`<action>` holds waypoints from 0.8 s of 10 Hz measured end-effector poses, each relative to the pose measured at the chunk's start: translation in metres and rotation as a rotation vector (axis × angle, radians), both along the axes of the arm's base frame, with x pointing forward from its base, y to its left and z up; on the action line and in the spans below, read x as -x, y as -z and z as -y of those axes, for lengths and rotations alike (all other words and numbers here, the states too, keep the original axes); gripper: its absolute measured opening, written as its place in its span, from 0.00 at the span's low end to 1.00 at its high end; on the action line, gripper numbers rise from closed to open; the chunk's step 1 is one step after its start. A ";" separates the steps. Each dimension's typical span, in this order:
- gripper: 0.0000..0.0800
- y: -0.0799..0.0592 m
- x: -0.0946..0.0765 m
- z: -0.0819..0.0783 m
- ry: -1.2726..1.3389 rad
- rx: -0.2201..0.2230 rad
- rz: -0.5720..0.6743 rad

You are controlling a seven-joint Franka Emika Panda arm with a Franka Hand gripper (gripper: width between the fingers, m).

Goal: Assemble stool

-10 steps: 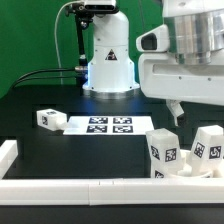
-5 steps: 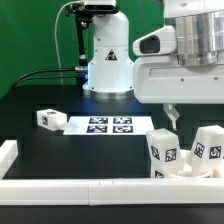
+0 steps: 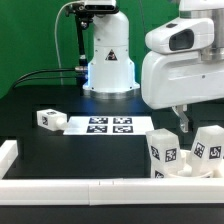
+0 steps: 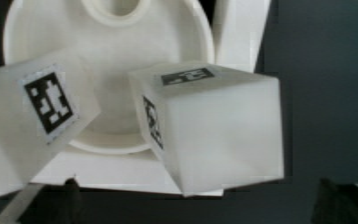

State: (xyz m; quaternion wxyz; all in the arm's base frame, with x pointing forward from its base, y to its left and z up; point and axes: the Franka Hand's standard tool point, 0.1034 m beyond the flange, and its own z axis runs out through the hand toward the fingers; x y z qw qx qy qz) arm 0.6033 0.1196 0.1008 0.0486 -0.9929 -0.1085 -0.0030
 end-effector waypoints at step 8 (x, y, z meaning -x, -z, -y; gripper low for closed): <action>0.81 0.001 0.004 -0.006 -0.801 0.071 0.018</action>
Offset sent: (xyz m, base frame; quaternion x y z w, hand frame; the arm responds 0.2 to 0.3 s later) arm -0.0013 0.0280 0.0042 0.0211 -0.0422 -0.4064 0.9125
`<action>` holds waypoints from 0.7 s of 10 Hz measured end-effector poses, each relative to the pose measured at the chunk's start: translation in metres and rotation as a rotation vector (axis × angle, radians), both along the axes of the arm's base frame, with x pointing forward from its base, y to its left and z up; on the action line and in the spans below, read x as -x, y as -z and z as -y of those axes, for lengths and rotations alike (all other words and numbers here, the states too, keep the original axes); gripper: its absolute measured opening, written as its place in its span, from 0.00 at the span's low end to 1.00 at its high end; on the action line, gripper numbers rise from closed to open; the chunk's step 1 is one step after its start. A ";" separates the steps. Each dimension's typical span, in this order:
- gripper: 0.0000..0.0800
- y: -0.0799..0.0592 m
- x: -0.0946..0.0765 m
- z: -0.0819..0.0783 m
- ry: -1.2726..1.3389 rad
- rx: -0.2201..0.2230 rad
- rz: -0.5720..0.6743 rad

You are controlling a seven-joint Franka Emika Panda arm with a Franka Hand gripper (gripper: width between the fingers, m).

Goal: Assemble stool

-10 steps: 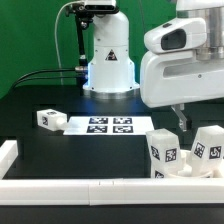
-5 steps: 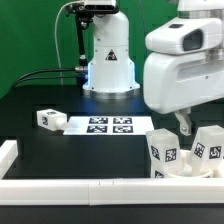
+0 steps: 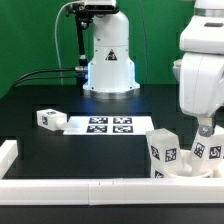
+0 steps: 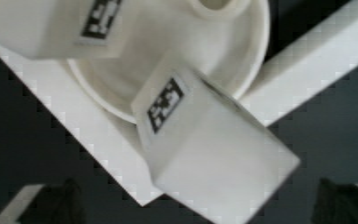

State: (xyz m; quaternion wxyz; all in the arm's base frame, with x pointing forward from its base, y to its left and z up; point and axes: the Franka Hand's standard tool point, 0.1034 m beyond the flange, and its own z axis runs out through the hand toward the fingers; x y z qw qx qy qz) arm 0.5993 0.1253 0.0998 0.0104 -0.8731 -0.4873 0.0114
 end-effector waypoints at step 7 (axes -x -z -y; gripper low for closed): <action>0.81 0.024 0.001 0.004 -0.770 0.072 -0.022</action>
Offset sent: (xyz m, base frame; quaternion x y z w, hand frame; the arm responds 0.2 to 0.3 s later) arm -0.0031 0.0046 -0.0155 0.0085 0.0194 -0.3686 0.9293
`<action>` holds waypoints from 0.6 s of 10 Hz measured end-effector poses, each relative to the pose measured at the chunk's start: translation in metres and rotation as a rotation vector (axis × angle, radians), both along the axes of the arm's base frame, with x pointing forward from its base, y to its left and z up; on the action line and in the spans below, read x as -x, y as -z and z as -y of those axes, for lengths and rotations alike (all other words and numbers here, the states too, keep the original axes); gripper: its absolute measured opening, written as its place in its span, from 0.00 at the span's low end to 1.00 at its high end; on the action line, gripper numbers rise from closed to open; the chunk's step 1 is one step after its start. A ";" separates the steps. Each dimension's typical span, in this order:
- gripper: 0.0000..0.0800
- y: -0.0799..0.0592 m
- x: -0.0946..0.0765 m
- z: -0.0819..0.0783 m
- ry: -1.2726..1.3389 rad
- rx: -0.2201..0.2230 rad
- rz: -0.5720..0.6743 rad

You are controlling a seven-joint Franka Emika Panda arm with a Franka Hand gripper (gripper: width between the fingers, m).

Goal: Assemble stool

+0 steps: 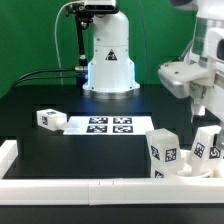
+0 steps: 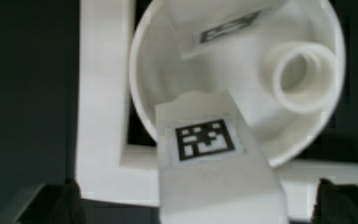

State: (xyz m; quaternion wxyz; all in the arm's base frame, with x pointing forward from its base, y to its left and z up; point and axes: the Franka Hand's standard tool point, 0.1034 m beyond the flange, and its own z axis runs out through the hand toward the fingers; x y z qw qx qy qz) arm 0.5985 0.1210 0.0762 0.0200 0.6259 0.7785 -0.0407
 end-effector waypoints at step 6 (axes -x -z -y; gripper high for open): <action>0.48 0.002 -0.002 0.008 0.039 0.008 0.001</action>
Offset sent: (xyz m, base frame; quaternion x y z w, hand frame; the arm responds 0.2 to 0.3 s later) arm 0.0000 0.0000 0.0000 0.0000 0.0000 0.0650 0.9979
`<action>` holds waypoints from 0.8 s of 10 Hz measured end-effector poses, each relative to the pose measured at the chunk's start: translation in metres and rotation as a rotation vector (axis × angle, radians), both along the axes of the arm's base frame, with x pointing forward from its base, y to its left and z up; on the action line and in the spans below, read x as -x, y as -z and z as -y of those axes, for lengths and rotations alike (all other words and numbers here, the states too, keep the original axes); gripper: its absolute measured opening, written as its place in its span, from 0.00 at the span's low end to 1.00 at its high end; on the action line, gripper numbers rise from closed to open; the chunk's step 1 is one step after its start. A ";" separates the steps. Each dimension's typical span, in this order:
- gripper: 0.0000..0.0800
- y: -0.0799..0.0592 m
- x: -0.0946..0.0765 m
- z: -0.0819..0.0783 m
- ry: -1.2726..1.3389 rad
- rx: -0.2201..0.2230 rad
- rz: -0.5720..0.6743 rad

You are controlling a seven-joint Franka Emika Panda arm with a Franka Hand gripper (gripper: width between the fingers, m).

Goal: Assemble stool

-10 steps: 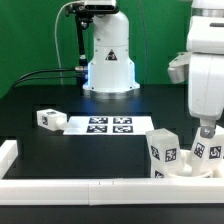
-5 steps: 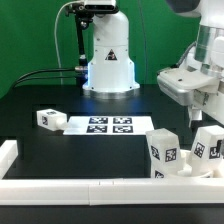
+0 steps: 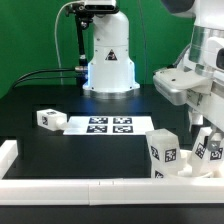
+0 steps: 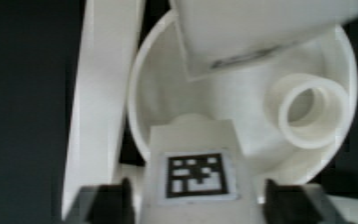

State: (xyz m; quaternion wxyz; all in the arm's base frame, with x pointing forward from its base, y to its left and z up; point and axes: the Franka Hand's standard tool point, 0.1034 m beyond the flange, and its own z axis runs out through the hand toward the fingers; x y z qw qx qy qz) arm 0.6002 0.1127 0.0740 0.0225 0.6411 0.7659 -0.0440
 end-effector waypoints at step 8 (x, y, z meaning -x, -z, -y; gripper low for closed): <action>0.42 -0.002 -0.002 0.006 1.235 0.025 0.007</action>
Offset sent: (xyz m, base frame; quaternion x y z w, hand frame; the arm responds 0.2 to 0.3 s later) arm 0.0244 -0.0027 0.0142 -0.0572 -0.0029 0.3192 0.9460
